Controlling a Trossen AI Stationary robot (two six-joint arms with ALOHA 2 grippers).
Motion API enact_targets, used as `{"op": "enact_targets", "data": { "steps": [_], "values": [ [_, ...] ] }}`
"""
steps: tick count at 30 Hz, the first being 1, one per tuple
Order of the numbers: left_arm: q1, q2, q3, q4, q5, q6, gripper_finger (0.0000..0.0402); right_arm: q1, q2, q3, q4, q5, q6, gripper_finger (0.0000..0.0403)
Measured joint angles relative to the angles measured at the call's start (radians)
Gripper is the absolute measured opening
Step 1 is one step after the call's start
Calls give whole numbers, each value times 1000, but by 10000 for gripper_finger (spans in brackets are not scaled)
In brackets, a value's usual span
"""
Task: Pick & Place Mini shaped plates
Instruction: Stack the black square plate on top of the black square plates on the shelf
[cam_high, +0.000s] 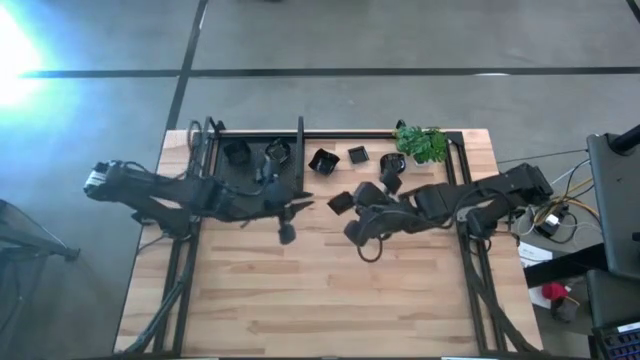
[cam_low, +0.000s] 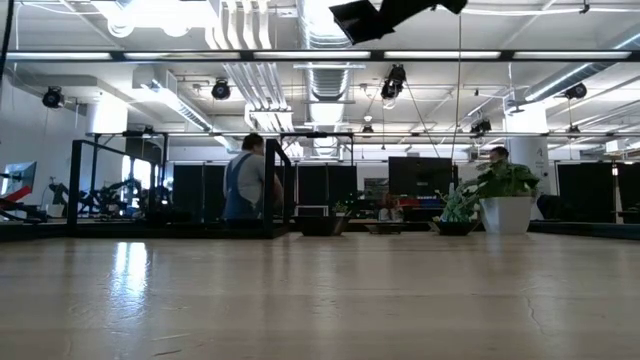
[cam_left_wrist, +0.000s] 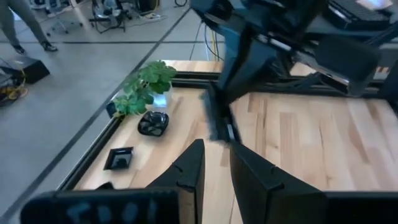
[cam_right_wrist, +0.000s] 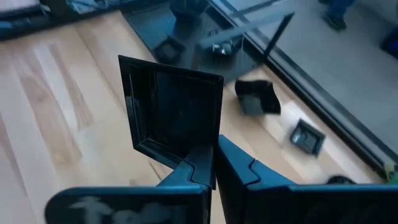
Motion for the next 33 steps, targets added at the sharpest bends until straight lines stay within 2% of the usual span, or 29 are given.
{"op": "enact_targets", "data": {
  "steps": [8, 15, 19, 22, 33],
  "values": [
    [0, 97, 0, 55, -46, 42, 69, -12, 0, 0, 21, 0, -44, 8],
    [1, 143, 0, 172, -72, 58, 69, -12, 0, 0, 21, 0, -44, 8],
    [4, 175, 0, 180, -128, 60, 69, -12, 0, 0, 21, -1, -44, 8],
    [4, 185, 0, 184, -170, 60, 69, -13, 0, 0, 20, -1, -44, 8],
    [11, 187, 0, 188, -199, 31, 69, -12, 0, -1, 22, 0, -50, 8]
  ]
}}
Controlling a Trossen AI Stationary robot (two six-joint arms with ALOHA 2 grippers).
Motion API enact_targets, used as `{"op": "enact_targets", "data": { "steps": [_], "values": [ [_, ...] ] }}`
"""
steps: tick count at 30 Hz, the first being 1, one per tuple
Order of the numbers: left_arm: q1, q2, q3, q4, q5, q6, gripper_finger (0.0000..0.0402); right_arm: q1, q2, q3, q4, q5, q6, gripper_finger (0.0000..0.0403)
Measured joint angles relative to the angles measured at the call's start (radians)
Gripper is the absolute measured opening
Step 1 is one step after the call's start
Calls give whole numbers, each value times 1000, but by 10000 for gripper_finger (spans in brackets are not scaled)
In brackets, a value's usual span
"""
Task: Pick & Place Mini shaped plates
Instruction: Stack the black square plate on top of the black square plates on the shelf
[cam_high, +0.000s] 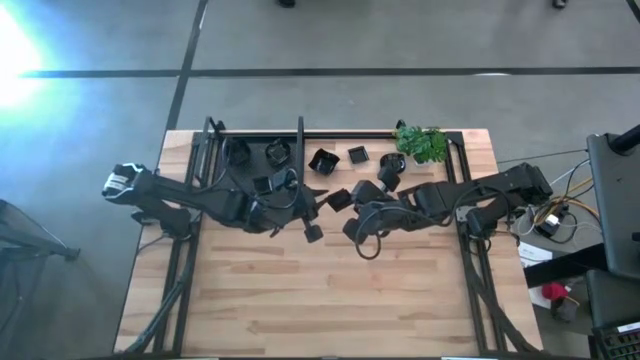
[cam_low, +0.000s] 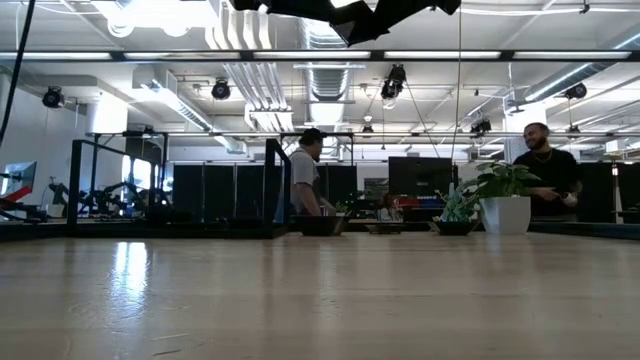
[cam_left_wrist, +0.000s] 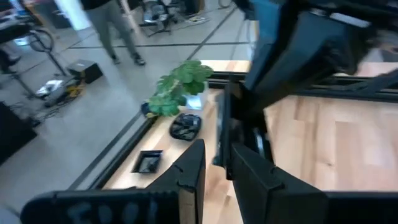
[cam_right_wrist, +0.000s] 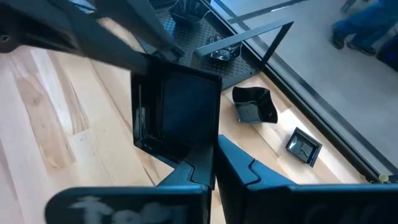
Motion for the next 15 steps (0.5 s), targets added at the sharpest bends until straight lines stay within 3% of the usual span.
{"op": "enact_targets", "data": {
  "steps": [5, 15],
  "values": [
    [8, 0, 0, -1, -14, -32, 69, 0, 0, 0, 0, 0, 0, 8],
    [14, 1, -6, -1, 53, -46, 69, 0, 0, -1, -1, -4, 0, 8]
  ]
}}
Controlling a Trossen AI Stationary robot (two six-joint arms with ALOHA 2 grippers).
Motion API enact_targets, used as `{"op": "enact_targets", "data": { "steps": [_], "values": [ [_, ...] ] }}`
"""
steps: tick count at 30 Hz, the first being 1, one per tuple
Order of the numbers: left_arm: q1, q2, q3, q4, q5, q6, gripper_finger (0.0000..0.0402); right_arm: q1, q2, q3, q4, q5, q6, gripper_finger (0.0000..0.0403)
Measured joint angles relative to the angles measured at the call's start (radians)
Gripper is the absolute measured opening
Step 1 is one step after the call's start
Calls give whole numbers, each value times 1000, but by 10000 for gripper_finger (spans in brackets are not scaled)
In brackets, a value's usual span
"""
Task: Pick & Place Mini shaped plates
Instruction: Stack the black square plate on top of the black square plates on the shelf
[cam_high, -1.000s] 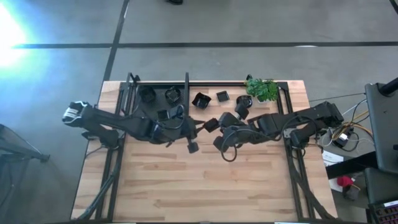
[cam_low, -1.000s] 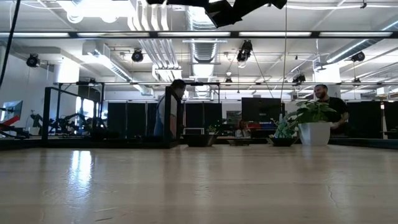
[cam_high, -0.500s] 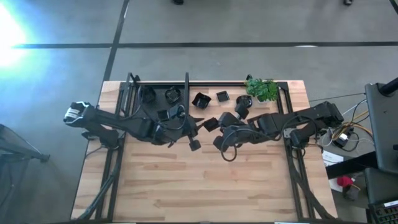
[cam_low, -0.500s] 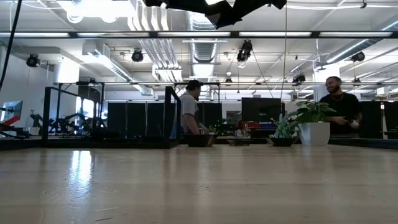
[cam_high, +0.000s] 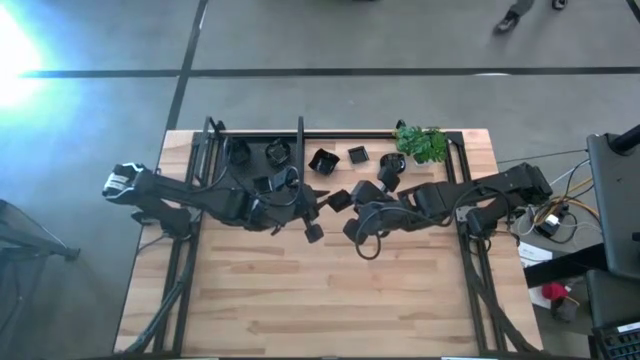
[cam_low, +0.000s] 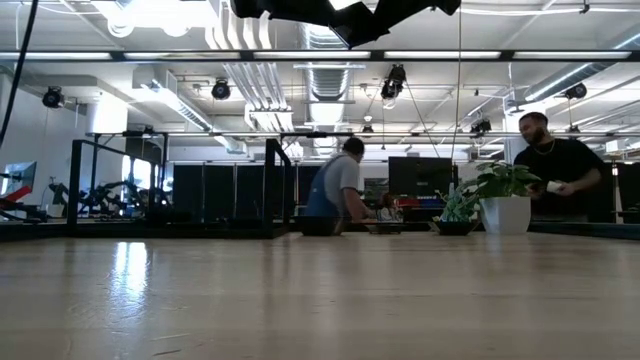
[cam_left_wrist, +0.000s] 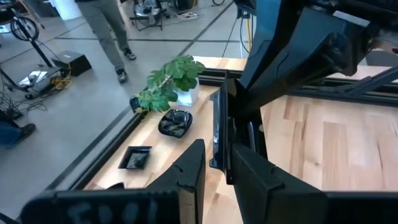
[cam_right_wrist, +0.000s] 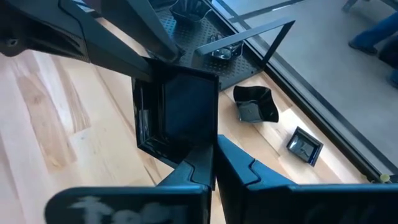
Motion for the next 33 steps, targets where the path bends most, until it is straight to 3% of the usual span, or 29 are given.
{"op": "enact_targets", "data": {
  "steps": [10, 16, 23, 33],
  "values": [
    [2, 49, 0, -2, 4, -31, 65, 0, 0, -1, -1, 0, 0, 8],
    [2, 37, 0, 0, -6, -29, 9, 0, 0, -1, 6, 0, 1, 8],
    [2, 35, 0, -3, -6, -31, 2, 0, 0, -1, 8, 0, 6, 11],
    [7, 32, 30, -56, 4, -69, 1, 1, -4, 0, 10, -1, 1, 85]
  ]
}}
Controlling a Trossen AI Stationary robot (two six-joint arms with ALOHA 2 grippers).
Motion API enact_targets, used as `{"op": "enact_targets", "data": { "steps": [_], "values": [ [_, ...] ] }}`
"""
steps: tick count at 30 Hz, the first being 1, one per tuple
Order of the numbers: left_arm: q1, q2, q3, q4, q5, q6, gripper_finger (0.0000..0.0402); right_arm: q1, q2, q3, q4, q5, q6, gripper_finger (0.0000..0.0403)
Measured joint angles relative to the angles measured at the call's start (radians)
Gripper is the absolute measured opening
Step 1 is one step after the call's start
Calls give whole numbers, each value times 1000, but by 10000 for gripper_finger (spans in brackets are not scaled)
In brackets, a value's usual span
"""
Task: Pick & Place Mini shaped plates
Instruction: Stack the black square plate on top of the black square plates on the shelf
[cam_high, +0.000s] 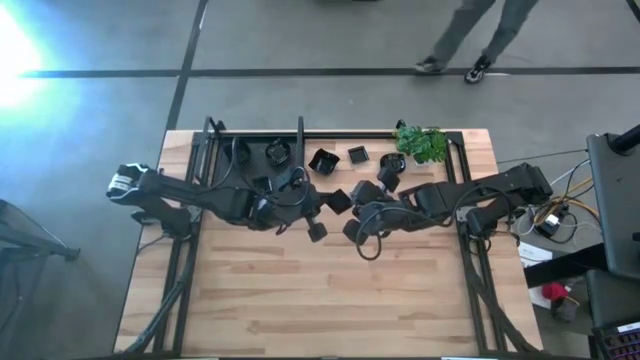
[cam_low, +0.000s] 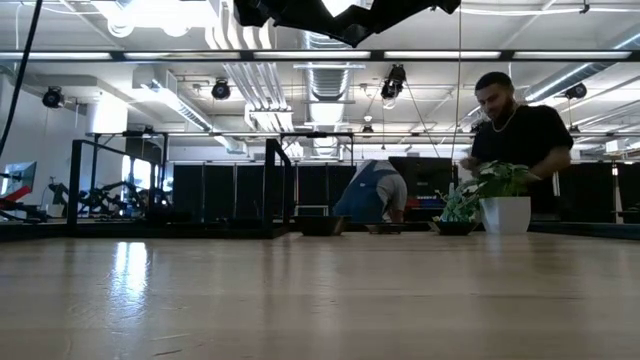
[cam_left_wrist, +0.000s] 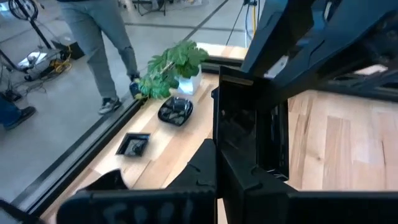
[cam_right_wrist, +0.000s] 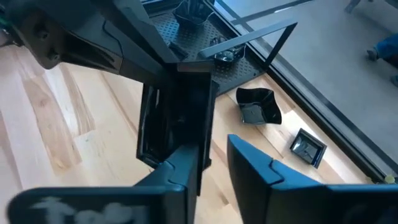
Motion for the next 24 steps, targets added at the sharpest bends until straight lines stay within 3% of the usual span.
{"op": "enact_targets", "data": {
  "steps": [11, 17, 24],
  "values": [
    [1, -96, 44, -288, -8, -156, 0, 32, -52, 70, -18, -6, -65, 136],
    [1, -181, 39, -545, -146, -572, 0, 45, -83, 83, -19, -8, -71, 138],
    [2, -219, 35, -985, -284, -1198, 0, 52, -100, 83, -19, -26, -71, 127]
  ]
}}
